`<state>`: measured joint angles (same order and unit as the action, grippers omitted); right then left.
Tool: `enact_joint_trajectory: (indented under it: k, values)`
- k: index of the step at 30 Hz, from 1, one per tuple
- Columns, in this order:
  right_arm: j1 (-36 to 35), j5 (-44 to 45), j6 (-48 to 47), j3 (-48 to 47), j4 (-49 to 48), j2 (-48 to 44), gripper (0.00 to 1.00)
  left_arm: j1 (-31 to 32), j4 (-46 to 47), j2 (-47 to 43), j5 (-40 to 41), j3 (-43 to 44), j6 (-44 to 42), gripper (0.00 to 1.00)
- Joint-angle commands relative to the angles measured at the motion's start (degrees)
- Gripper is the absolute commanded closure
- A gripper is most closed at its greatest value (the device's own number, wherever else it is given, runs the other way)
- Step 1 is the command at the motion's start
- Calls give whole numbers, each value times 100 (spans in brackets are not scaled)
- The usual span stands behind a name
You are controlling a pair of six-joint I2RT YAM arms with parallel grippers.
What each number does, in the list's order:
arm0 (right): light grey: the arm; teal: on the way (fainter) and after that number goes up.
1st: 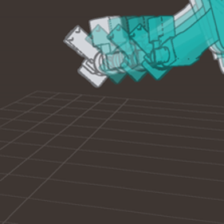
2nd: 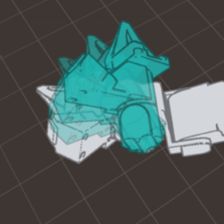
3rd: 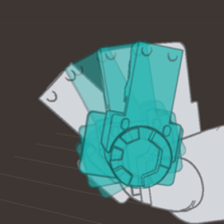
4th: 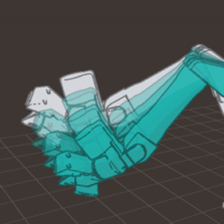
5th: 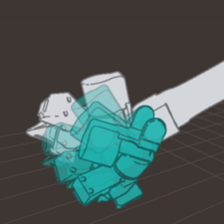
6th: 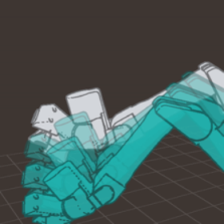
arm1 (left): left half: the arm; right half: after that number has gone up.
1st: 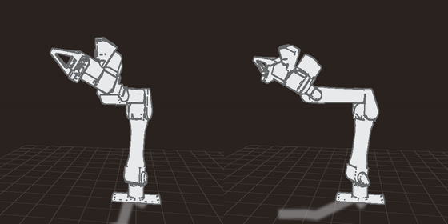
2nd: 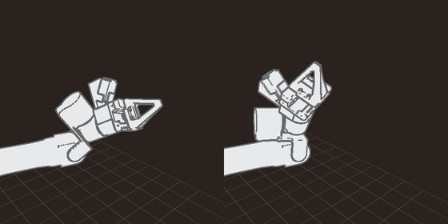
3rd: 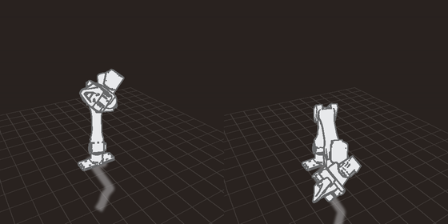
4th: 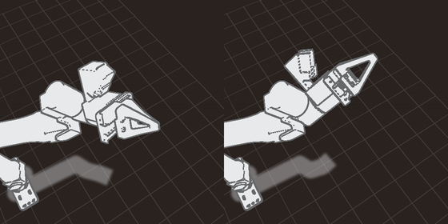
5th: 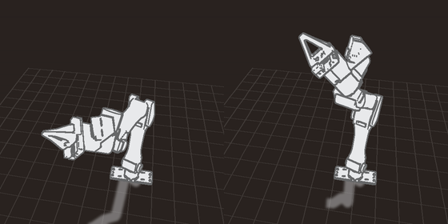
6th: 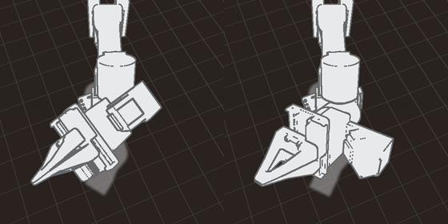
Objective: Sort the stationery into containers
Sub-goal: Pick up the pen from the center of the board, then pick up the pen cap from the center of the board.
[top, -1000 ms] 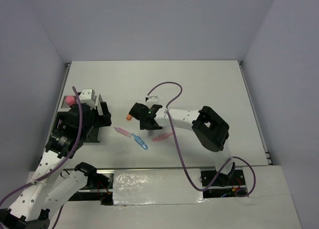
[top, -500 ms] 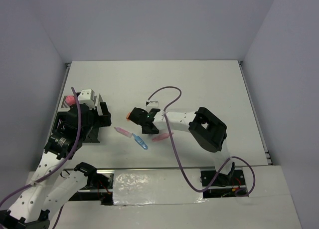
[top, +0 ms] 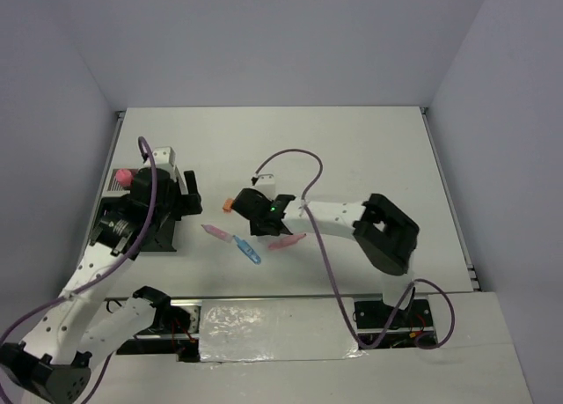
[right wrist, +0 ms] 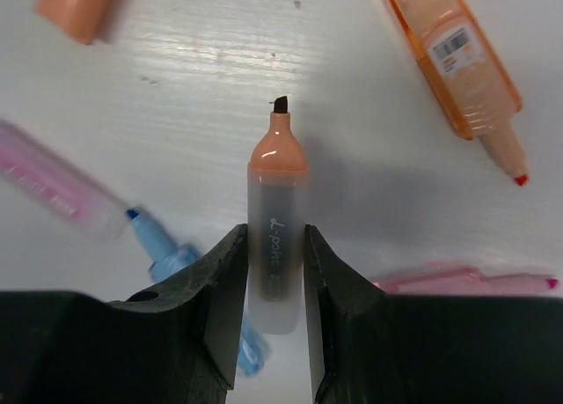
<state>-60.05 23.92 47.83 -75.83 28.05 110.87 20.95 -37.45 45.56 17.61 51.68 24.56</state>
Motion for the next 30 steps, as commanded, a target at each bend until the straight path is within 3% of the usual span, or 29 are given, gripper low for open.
enact_joint_trajectory:
  k: [1,5,12,17,25,30]
  values:
    - [-68,209,-800,366,-828,-1469,100,14,159,539,-231,613,374,1]
    - [-68,376,-1162,850,-635,-3049,100,41,510,1445,-608,984,559,1]
    - [-77,-352,-1776,1782,-389,-4747,100,146,1626,3448,-1339,914,532,1]
    - [-85,-836,-2014,2090,-204,-5347,97,155,2022,3951,-820,791,279,1]
    - [-86,-1320,-2129,2793,-573,-5875,95,23,2585,4830,-1495,563,-144,1]
    - [-94,-1399,-2155,2855,-590,-5910,95,14,2620,5146,-1444,554,-197,3]
